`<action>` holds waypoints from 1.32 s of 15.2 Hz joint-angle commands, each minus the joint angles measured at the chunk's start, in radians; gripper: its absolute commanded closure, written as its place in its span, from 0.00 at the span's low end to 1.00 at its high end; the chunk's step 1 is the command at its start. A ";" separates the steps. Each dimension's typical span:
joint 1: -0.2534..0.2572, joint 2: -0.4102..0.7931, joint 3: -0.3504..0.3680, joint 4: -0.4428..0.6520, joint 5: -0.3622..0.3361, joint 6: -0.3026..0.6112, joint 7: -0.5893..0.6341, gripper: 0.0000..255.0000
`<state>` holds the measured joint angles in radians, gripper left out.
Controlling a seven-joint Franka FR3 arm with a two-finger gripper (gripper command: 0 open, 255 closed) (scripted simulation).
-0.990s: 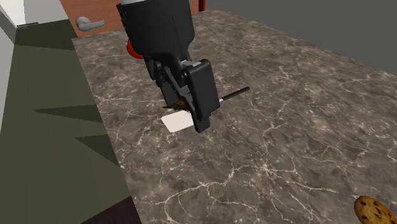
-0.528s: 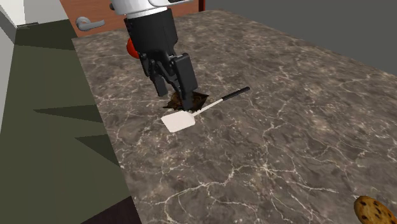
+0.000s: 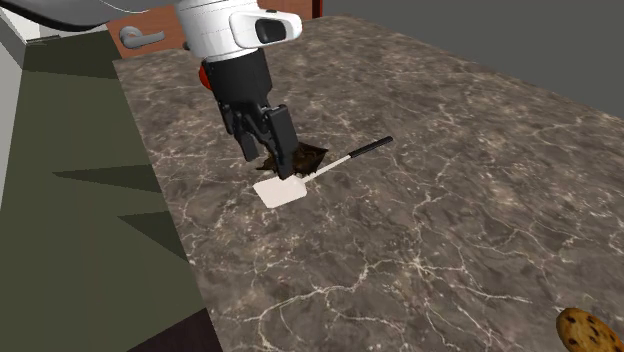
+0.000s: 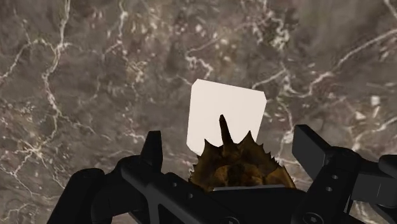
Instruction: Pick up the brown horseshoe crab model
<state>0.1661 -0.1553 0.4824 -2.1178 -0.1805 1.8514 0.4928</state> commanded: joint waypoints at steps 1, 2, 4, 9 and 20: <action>0.000 0.012 0.002 -0.015 -0.006 0.024 0.009 0.00; 0.000 0.018 0.004 -0.030 -0.010 0.044 0.016 0.00; 0.000 0.018 0.004 -0.030 -0.010 0.044 0.016 0.00; 0.000 0.017 0.003 -0.031 -0.010 0.044 0.016 1.00; 0.000 -0.004 -0.001 0.030 0.003 -0.032 -0.009 1.00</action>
<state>0.1656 -0.1576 0.4814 -2.1018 -0.1789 1.8346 0.4873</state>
